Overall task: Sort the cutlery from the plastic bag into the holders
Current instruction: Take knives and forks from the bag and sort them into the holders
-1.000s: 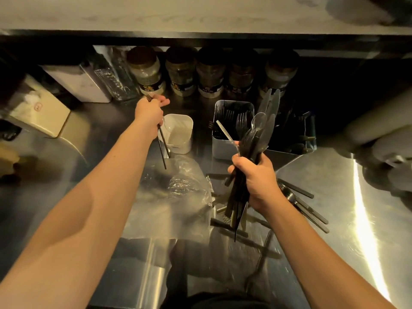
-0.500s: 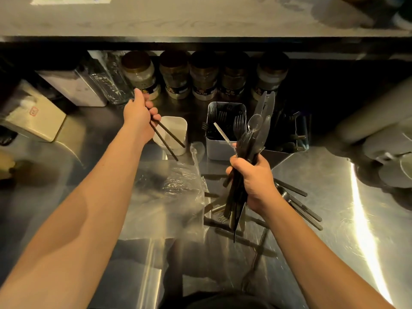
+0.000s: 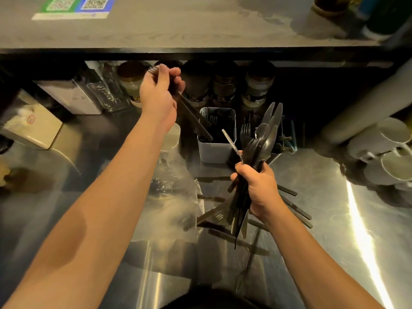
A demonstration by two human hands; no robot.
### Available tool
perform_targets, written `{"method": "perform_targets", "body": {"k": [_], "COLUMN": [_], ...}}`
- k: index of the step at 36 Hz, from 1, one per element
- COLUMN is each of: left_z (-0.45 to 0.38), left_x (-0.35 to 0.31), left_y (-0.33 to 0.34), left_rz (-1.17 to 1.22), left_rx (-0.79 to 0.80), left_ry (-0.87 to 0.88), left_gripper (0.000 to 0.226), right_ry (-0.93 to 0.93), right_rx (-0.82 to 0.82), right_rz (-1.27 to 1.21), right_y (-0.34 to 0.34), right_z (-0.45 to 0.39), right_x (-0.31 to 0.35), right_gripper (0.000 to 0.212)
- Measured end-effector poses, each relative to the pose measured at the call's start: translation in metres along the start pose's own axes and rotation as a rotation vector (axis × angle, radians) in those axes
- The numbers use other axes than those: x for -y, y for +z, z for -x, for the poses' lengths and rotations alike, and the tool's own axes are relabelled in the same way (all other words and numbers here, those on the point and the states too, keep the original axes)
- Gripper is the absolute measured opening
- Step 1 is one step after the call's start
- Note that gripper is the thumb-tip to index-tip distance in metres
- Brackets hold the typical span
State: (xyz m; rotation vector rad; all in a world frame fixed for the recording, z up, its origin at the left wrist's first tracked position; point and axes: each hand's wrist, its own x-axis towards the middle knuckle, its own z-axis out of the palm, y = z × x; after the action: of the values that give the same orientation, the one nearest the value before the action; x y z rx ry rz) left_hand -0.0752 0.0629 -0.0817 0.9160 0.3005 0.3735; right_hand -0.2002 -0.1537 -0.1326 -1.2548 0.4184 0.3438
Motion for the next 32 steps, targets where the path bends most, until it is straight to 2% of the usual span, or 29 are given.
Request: {"method": "perform_targets", "body": {"k": [4,6,11,15,19,21,23,27,32], "left_z": [-0.001,-0.002,-0.009,-0.009,-0.009,-0.009,-0.006,0.002,0.000], "left_x": [0.013,0.019,0.031,0.037,0.053,0.063,0.072,0.092,0.100], "left_y": [0.021,0.028,0.031,0.026,0.015,0.008,0.003,-0.009,-0.014], "left_rz": [-0.029,-0.118,-0.467,-0.702,-1.067,-1.314,-1.463,-1.846,-1.976], "left_rx": [0.019,0.046,0.112,0.204,0.396,0.485,0.546,0.737,0.752], "left_ry": [0.001,0.002,0.050,0.192,0.292,0.294,0.277,0.435,0.496], "left_gripper": [0.018,0.019,0.021,0.014,0.012,0.023,0.039,0.036,0.051], "right_ry": [-0.008,-0.013,-0.017,-0.016,-0.014,-0.009,-0.003,0.001,0.004], "right_rx": [-0.011,-0.018,-0.020,-0.015,-0.004,-0.003,-0.006,-0.023,-0.040], "right_rz": [0.021,0.030,0.020,0.019,0.014,0.011,0.008,0.019,-0.013], "right_y": [-0.008,-0.013,-0.021,-0.026,-0.026,-0.026,-0.026,-0.029,-0.034], "right_z": [0.000,-0.001,-0.005,-0.011,-0.015,-0.015,-0.016,-0.017,-0.015], "right_x": [0.003,0.005,0.011,0.012,0.012,0.011,0.010,0.007,0.008], "right_gripper": [0.011,0.010,0.012,0.014,0.014,0.013,0.012,0.012,0.013]}}
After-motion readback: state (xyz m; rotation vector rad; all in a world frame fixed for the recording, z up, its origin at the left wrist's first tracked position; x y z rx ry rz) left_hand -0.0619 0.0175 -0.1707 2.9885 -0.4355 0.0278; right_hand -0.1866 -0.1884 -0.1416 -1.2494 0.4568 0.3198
